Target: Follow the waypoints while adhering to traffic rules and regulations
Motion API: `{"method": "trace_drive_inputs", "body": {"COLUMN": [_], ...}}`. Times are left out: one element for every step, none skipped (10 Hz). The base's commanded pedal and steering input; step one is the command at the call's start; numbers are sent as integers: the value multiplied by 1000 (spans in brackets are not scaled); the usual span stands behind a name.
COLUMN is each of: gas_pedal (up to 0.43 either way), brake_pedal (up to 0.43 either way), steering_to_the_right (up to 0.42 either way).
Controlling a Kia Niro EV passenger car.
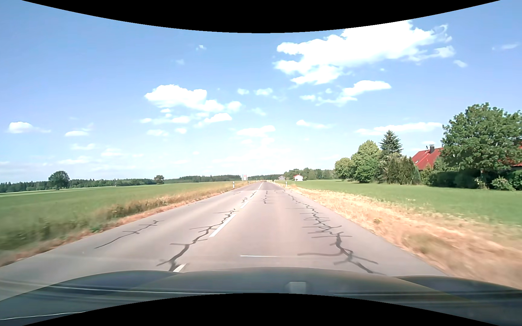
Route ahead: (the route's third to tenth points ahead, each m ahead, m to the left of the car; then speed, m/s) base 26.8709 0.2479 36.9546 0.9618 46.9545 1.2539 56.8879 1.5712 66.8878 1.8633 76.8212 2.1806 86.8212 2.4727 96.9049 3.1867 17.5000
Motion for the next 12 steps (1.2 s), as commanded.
{"method": "trace_drive_inputs", "body": {"gas_pedal": [268, 260, 287, 358, 358, 358, 358, 358, 358, 358, 370, 370], "brake_pedal": [6, 6, 6, 6, 6, 6, 6, 6, 6, 6, 6, 6], "steering_to_the_right": [-12, -12, -12, -12, -10, -7, -6, -6, -6, -6, -6, -6]}}
